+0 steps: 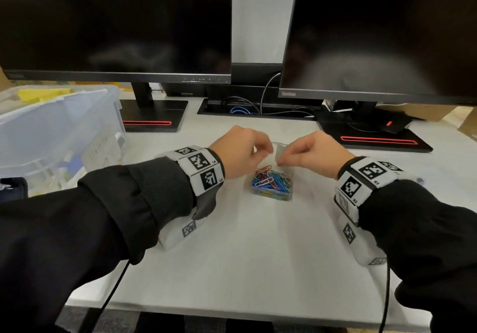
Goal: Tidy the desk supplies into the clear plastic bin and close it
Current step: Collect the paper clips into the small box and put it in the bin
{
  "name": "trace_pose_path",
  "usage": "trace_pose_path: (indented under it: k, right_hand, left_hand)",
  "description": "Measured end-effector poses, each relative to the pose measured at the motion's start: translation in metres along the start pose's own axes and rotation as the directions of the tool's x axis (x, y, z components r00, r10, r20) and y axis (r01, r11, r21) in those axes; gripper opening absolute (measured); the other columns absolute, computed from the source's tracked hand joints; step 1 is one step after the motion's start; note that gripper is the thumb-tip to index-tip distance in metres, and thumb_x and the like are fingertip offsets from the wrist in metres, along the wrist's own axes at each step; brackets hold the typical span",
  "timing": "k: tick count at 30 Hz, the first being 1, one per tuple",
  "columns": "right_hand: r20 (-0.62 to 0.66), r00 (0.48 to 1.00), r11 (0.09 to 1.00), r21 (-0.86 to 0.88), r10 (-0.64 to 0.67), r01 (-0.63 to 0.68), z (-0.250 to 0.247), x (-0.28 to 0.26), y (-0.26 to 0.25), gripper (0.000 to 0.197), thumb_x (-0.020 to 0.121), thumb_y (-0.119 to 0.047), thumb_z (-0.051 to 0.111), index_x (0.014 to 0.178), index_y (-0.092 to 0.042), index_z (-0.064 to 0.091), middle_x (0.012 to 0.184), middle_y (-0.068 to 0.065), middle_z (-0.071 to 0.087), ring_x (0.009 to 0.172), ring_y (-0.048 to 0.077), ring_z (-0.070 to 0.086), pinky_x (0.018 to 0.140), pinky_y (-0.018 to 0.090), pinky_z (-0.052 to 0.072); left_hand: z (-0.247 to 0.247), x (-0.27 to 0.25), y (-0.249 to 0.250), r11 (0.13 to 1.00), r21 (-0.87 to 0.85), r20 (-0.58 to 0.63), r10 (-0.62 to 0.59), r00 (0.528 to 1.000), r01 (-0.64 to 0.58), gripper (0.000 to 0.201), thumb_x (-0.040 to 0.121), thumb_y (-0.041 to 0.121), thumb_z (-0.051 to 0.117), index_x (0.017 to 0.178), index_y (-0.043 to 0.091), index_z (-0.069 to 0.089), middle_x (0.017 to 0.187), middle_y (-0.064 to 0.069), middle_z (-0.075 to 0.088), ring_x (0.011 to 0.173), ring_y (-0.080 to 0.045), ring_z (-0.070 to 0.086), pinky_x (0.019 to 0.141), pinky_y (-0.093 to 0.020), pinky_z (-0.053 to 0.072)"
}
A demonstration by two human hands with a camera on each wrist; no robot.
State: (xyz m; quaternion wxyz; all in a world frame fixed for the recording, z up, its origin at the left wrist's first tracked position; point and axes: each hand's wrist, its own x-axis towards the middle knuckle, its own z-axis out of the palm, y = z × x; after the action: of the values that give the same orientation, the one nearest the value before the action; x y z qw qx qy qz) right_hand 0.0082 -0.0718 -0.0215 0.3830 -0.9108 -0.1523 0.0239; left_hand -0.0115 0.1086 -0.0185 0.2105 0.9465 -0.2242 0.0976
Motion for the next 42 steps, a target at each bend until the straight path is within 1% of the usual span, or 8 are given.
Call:
trace_pose_path:
  k: [3,8,16,24,28,33,38,42]
  right_hand:
    - [-0.096,0.995,0.995,0.088,-0.035,0.043,0.0,0.0,-0.004,0.008,0.079,-0.018,0.069,0.077,-0.011,0.073,0.084,0.008,0.07,0.082,0.017,0.06,0.078,0.032,0.05]
    - [-0.037,0.999,0.988,0.157,0.0,0.006,0.001,0.002,-0.004,0.022,0.079,-0.022,0.071,0.074,-0.019,0.05,0.074,0.006,0.065,0.074,0.017,0.059,0.063,0.027,0.049]
    - [0.308,0.949,0.998,-0.006,0.068,-0.069,0.005,-0.008,-0.007,0.029,0.061,-0.02,0.084,0.081,-0.019,0.064,0.086,-0.003,0.067,0.084,0.014,0.062,0.086,0.03,0.049]
    - [0.281,0.957,0.995,-0.091,0.073,-0.05,0.006,-0.008,-0.009,0.042,0.056,-0.017,0.087,0.086,-0.025,0.059,0.101,0.001,0.064,0.099,0.021,0.061,0.093,0.035,0.05]
    - [0.268,0.962,0.981,-0.193,0.052,0.001,0.011,-0.007,-0.009,0.054,0.057,-0.018,0.087,0.101,-0.023,0.057,0.108,-0.001,0.061,0.102,0.016,0.058,0.092,0.029,0.049]
    - [0.273,0.962,0.953,-0.297,0.028,0.056,0.01,-0.008,-0.01,0.054,0.063,-0.017,0.082,0.11,-0.021,0.057,0.104,-0.004,0.06,0.1,0.014,0.057,0.075,0.015,0.044]
    - [0.29,0.957,0.97,-0.232,0.002,0.068,0.008,-0.008,-0.011,0.044,0.07,-0.021,0.078,0.112,-0.018,0.064,0.104,0.001,0.068,0.099,0.02,0.062,0.093,0.031,0.048]
    - [0.334,0.942,0.993,-0.117,0.019,0.022,0.008,-0.008,-0.012,0.034,0.077,-0.016,0.072,0.111,-0.016,0.067,0.105,0.008,0.07,0.091,0.02,0.064,0.08,0.02,0.049]
  left_hand:
    - [-0.001,0.002,-0.001,0.991,-0.091,-0.177,-0.111,0.978,0.096,0.023,0.093,0.016,0.047,0.11,0.015,0.063,0.095,0.008,0.055,0.078,-0.012,0.055,0.072,-0.016,0.036]
    - [0.002,0.001,-0.001,0.984,-0.072,0.026,-0.162,0.986,0.164,0.033,0.098,0.031,0.041,0.108,0.015,0.068,0.109,-0.005,0.068,0.098,-0.02,0.058,0.079,-0.021,0.037]
    - [-0.003,-0.012,-0.002,0.983,-0.077,0.247,-0.142,0.958,0.166,0.025,0.077,0.043,0.07,0.093,0.023,0.07,0.097,0.007,0.066,0.095,-0.01,0.06,0.078,-0.022,0.044]
    - [0.0,-0.006,-0.004,0.962,-0.156,0.328,-0.165,0.93,0.226,0.028,0.076,0.032,0.073,0.1,0.022,0.063,0.101,0.01,0.06,0.076,0.0,0.055,0.068,-0.012,0.04]
    - [0.003,-0.005,-0.006,0.93,-0.174,0.41,-0.231,0.883,0.324,0.045,0.079,0.036,0.07,0.118,0.021,0.052,0.115,0.005,0.055,0.08,-0.008,0.054,0.069,-0.025,0.05]
    - [0.002,-0.013,-0.001,0.987,-0.03,0.393,-0.134,0.91,0.159,0.057,0.079,0.046,0.066,0.13,0.027,0.046,0.126,0.003,0.054,0.098,-0.013,0.055,0.089,-0.025,0.043]
    - [0.0,-0.012,0.001,0.995,0.097,0.359,-0.012,0.933,-0.024,0.064,0.076,0.038,0.073,0.134,0.029,0.046,0.126,0.002,0.06,0.109,-0.017,0.057,0.088,-0.017,0.037]
    - [0.0,-0.011,0.006,0.933,0.304,0.345,0.079,0.935,-0.191,0.045,0.087,0.035,0.057,0.132,0.027,0.05,0.111,-0.007,0.067,0.101,-0.028,0.061,0.085,-0.032,0.049]
